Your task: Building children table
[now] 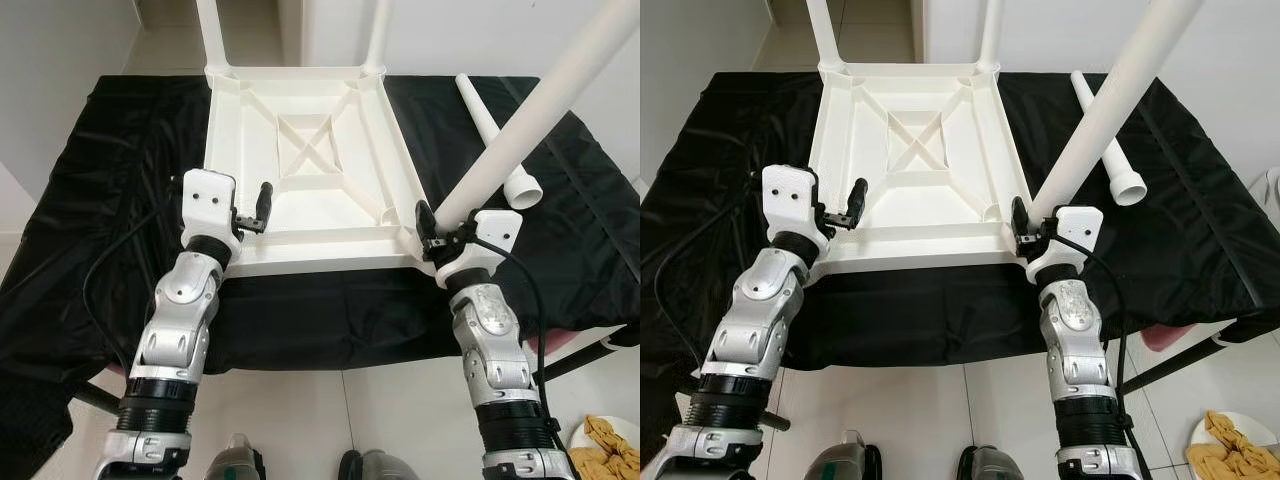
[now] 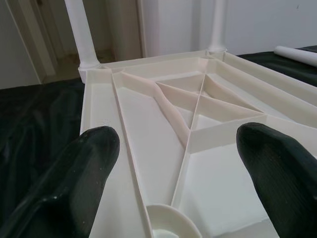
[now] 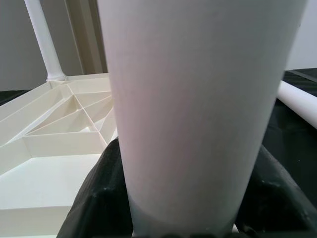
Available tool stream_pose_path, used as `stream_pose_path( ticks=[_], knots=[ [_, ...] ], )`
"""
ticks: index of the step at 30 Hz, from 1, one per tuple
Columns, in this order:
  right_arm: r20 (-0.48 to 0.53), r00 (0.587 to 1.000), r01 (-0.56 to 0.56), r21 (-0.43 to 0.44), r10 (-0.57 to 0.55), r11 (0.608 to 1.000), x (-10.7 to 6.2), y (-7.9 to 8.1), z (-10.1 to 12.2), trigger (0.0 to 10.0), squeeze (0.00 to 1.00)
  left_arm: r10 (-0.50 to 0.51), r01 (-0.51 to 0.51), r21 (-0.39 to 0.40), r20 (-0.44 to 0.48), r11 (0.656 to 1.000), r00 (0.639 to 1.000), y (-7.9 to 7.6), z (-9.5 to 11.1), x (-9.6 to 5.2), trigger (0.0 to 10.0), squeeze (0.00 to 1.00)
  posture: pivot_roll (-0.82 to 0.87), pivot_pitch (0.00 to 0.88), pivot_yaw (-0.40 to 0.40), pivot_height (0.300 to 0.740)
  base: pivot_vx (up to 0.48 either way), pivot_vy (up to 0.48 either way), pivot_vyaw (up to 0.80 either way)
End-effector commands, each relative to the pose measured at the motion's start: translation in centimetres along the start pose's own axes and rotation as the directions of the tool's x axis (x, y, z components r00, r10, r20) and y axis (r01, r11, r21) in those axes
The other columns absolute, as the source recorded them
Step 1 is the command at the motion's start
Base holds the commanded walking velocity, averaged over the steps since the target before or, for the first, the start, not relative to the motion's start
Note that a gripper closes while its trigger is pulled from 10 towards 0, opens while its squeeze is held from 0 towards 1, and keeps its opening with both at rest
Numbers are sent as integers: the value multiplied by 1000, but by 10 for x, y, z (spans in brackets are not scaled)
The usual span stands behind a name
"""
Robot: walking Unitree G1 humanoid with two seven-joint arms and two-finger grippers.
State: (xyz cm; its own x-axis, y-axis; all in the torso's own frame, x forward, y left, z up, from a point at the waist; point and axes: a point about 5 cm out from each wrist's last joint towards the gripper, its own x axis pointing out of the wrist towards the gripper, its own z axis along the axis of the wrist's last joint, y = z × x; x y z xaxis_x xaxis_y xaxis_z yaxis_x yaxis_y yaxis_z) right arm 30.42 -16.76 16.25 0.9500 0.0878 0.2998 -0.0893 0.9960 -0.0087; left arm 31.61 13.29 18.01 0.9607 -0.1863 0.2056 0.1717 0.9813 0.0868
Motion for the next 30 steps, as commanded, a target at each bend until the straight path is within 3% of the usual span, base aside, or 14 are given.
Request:
stream_pose_path(
  ticks=[1,20,30],
  knots=[
    [-27,1000,8,9,-8,1000,-5,-1,-8,10000,0,21,-21,-15,-10,1000,1000,1,-2,-1,10000,0,52,57,-2,740,0,0,0],
    [-54,999,8,-4,-8,1000,-6,-4,-16,10000,0,29,-29,-10,-25,1000,999,3,-8,-1,10000,0,46,54,-6,740,0,0,0],
    [-24,1000,18,-10,-18,1000,-5,-8,-9,10000,0,24,-25,-15,-20,1000,999,2,-6,0,10000,0,43,57,-7,740,0,0,0]
  ],
)
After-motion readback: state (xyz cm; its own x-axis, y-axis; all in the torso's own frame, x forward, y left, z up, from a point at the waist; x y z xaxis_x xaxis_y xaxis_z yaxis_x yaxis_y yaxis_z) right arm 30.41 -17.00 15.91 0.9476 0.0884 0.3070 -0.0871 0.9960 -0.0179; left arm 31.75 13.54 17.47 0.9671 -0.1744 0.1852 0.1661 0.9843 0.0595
